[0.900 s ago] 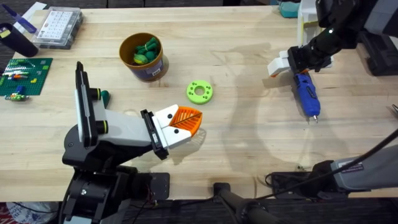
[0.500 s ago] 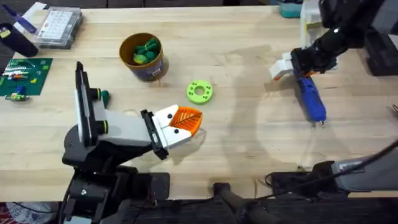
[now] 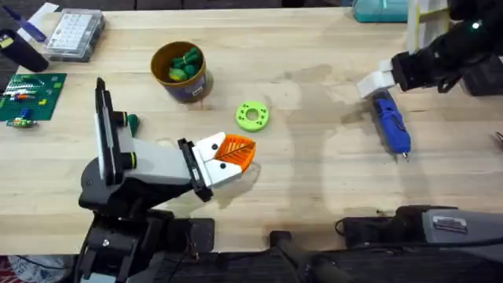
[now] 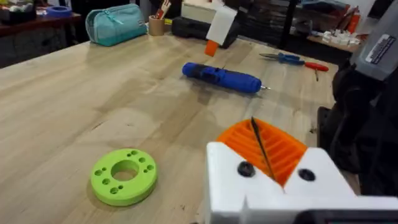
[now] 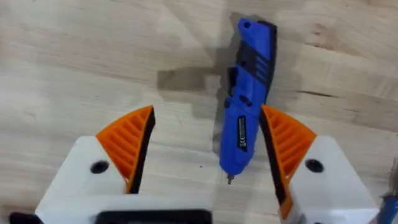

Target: Pick up the gripper from the table and insert it into the empty holder that is missing its gripper. Then pick up a screw, insert it into the mounting hole, and use the screwdriver to tighten it. Finally, clean up the table by picking up the vegetable and placing it into the bucket.

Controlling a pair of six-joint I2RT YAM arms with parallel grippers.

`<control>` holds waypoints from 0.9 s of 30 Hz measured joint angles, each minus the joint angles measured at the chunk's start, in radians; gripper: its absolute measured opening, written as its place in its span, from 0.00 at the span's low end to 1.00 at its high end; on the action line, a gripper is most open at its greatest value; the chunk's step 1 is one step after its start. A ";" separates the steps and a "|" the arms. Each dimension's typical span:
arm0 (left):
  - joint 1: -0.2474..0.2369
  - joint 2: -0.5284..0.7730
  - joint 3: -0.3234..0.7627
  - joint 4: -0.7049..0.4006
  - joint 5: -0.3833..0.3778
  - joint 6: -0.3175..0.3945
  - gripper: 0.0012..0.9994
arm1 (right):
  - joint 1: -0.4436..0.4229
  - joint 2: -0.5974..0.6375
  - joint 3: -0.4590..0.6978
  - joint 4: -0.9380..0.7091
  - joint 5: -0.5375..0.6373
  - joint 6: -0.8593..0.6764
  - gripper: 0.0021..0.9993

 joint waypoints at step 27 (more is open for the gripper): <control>0.000 0.000 0.000 0.000 0.000 0.000 0.02 | -0.238 0.176 -0.060 0.195 -0.061 -0.195 0.98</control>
